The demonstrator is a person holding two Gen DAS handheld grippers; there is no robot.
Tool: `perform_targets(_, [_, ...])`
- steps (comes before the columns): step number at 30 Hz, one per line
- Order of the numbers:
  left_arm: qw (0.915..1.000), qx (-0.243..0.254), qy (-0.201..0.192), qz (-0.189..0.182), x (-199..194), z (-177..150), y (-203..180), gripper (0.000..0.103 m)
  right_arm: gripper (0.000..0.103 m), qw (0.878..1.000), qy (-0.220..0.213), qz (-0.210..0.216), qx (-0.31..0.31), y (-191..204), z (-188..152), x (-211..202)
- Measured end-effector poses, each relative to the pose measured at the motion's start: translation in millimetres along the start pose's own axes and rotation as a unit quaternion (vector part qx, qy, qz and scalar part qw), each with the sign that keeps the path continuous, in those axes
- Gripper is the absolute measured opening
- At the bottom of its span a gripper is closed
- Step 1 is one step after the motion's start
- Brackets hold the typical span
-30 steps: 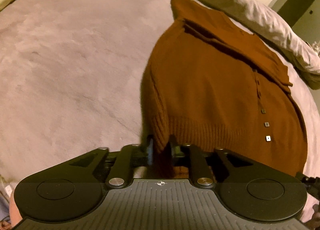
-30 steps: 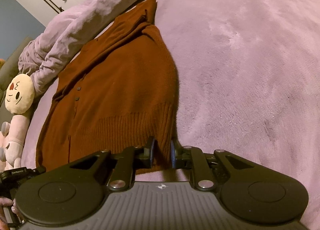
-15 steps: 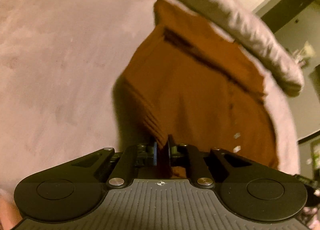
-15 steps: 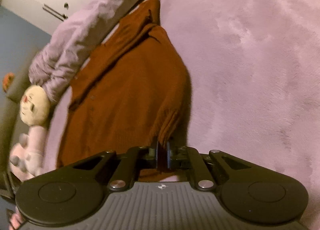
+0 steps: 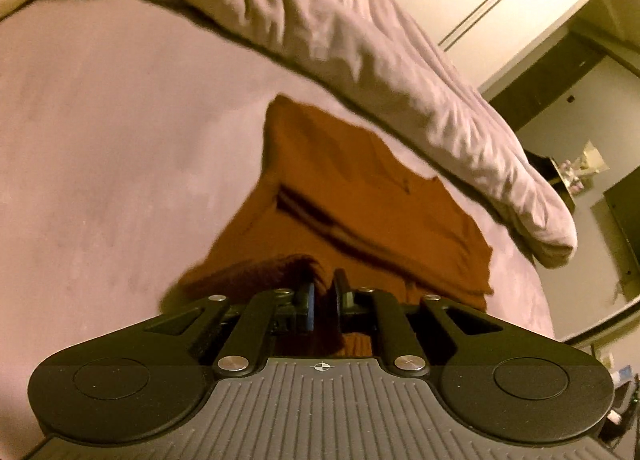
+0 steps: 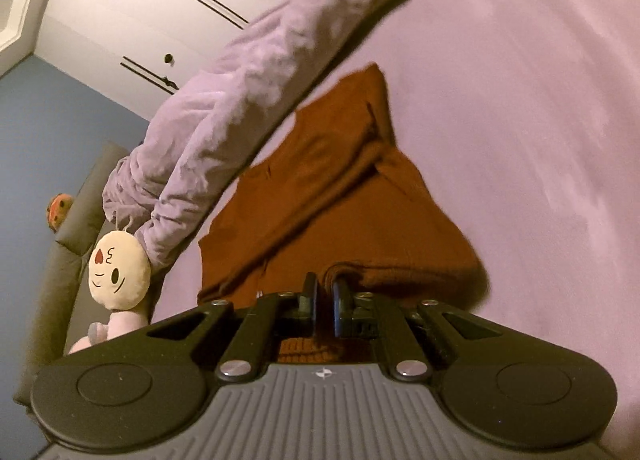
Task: Fold small clothes
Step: 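Lift the hem with both grippers and fold it toward the collar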
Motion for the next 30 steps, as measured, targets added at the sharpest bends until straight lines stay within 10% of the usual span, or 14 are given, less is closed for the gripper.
perform_targets(14, [0.9973,0.05,-0.045,0.028,71.8,61.2,-13.8,0.011,0.006,0.991,-0.06,-0.047,-0.114,38.1,66.1,77.5])
perform_targets(30, [0.9948,0.061,-0.025,0.078,134.1,61.4,-1.8,0.012,0.006,0.974,-0.031,-0.114,-0.192,21.2,70.1,154.9])
Point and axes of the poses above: each gripper's, at about its wrist camera, not at the fingertips, and x roughly the way its jaws point, y to its left, z to its top, the point moved 7 cm from there along x, roughly the way its jaws point, and after that the axes turned 7 degrees about -y, right-handed, at the moved point
